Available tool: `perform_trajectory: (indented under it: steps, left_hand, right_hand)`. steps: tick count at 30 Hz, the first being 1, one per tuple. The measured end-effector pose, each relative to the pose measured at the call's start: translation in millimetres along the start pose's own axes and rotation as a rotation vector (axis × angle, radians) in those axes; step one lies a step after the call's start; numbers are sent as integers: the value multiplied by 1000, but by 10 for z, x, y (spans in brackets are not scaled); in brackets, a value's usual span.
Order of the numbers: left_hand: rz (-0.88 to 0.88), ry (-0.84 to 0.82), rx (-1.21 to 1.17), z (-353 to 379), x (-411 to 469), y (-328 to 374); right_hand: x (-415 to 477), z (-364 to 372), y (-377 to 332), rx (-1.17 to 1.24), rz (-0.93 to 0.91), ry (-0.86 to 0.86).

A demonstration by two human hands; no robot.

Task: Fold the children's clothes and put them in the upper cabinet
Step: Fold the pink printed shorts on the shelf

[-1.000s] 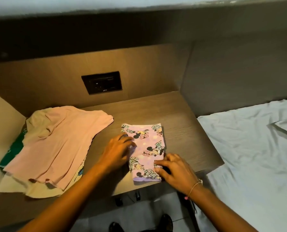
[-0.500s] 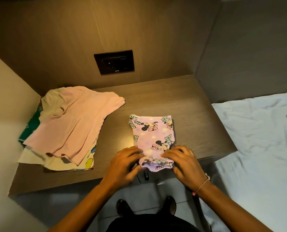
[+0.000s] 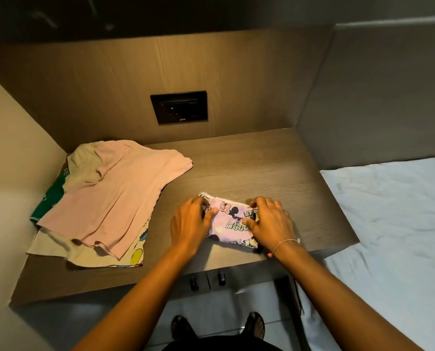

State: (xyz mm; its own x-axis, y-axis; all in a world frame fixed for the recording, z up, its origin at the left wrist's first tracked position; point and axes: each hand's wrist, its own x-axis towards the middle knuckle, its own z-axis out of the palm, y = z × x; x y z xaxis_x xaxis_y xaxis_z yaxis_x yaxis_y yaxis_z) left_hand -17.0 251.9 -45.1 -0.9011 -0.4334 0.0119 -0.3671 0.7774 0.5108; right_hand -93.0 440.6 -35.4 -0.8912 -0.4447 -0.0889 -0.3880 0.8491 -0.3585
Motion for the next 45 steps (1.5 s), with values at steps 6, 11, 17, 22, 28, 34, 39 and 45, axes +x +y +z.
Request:
perform_trajectory:
  steps: [6,11,17,22,28,34,39,45]
  left_hand:
    - [-168,-63,147,130,-413,-264]
    - [-163,-39,-32,128,-260,-118]
    - [89,-36,-228,99,84,489]
    - [266,-82,-185,450,450,1333]
    - [461,-173,78,864,203,1376]
    - [545,-363,263,1159,-23,1305]
    - [556,-346,252,1029,-9,1329]
    - [289,-72,132,233,-248,305]
  right_hand:
    - [99,7,58,45,27,-124]
    - [-50,28,47,172,62,-71]
    - [-492,-263,466,378,216,321]
    - [-638,-525,958,338,426,423]
    - [-640,-553,1463,155,328,298]
    - [-366,-330,1681,-43,83,-83]
    - [-346,-343,1697,-154,177,-115]
    - [-184,-342,711,141,25,328]
